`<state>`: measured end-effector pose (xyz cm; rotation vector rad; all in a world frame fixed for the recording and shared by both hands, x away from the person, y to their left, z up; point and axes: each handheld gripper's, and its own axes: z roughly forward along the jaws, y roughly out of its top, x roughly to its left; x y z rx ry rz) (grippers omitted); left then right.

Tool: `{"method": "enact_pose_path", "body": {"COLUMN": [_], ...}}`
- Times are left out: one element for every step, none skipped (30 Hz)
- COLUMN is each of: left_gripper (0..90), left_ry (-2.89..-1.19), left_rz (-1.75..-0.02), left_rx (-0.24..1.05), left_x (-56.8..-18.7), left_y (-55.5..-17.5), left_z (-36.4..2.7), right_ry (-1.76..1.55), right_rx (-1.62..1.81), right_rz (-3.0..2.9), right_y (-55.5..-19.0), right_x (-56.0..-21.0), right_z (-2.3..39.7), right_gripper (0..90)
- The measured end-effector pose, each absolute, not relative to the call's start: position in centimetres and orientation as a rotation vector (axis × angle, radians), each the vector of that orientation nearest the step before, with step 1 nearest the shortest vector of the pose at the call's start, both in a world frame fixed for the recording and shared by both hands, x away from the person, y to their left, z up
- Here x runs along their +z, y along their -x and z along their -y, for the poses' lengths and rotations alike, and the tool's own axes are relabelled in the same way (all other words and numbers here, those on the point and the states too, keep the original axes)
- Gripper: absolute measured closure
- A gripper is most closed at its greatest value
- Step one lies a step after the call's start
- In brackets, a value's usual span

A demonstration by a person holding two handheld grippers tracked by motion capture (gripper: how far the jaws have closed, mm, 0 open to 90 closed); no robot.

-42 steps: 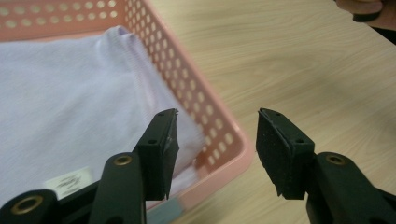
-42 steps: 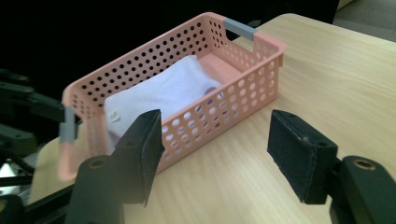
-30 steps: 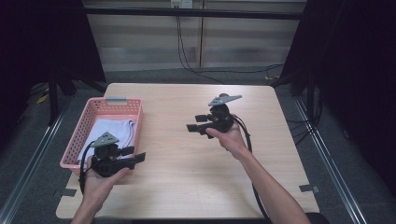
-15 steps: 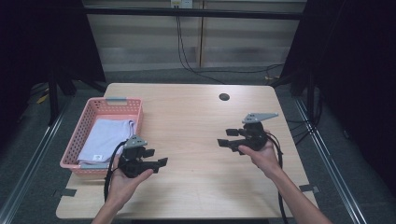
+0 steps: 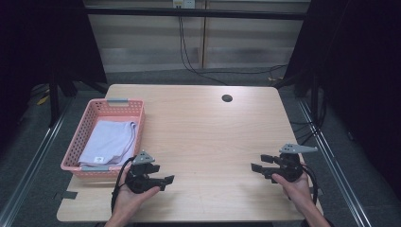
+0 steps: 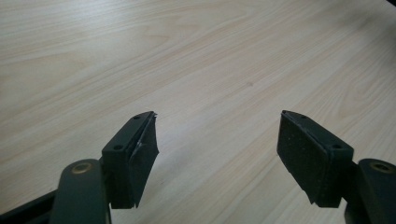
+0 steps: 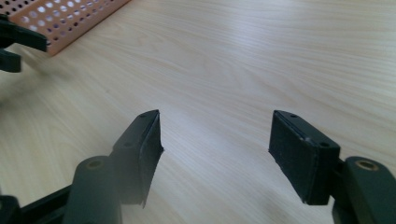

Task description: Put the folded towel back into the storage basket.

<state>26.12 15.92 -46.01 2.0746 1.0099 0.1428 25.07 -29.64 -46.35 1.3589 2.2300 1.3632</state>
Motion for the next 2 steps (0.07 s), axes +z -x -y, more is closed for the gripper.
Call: {"method": "enact_pose_path", "body": {"left_gripper": [28.5, 28.2], "left_ry": [-2.074, -2.056], "left_rz": [-0.997, -0.993], "left_rx": [0.154, 0.132], "left_x": [-45.97, -46.04], "left_y": [-26.05, -25.96], "left_z": [-16.06, -16.17], "right_ry": [-1.362, -1.355], "right_rx": [1.350, 1.337], "right_rz": [-2.227, -2.230], "right_y": [-25.00, -24.99], "right_x": [-46.48, -46.58], "right_z": [29.75, 29.84], "right_gripper": [32.9, 32.4]}}
